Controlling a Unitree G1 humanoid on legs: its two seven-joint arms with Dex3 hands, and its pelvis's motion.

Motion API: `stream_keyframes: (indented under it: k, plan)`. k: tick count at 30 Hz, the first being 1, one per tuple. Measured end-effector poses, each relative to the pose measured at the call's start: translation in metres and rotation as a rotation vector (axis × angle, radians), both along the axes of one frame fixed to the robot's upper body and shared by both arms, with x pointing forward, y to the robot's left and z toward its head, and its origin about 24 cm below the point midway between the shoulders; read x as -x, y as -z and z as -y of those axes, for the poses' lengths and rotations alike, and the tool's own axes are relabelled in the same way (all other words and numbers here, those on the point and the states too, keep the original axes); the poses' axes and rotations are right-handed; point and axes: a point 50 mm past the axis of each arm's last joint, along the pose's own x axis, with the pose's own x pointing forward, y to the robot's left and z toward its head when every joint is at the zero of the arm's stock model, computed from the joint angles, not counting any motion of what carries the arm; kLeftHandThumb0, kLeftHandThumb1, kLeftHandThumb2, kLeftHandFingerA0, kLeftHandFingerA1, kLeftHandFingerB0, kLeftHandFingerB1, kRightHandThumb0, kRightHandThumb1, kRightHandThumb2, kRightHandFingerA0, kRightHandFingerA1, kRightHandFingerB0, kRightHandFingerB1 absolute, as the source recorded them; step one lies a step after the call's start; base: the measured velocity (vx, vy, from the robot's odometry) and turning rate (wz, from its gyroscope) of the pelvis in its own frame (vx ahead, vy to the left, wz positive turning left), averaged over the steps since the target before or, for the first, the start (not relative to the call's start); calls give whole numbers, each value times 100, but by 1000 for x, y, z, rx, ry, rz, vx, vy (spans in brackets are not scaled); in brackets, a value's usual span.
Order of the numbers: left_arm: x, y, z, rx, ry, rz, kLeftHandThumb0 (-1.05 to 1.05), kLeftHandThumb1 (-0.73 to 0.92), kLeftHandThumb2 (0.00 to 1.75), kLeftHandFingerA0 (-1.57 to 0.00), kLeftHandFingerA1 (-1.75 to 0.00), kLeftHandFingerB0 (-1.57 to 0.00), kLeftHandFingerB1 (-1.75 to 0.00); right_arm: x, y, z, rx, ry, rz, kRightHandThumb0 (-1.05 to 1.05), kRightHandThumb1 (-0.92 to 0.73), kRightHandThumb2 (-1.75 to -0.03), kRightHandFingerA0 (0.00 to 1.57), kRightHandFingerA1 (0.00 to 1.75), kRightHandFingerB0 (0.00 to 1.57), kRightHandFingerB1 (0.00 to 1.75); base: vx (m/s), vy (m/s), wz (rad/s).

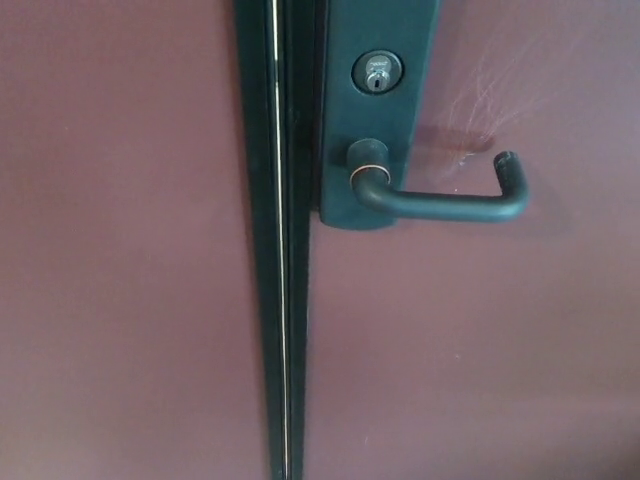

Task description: The robot walks towards the door handle and put its right hand on it and twist the handle

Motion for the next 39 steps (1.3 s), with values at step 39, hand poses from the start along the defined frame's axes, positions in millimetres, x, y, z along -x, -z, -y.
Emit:
stream_keyframes:
  k: [39]
  plan:
    - [-1,-1,-2,-4,-16,11,-10,65,58,-61,-47,-49,-42,-67,-235,117,142,69,1183,-62,-47,-55,48,55,44,41,0,0,0]
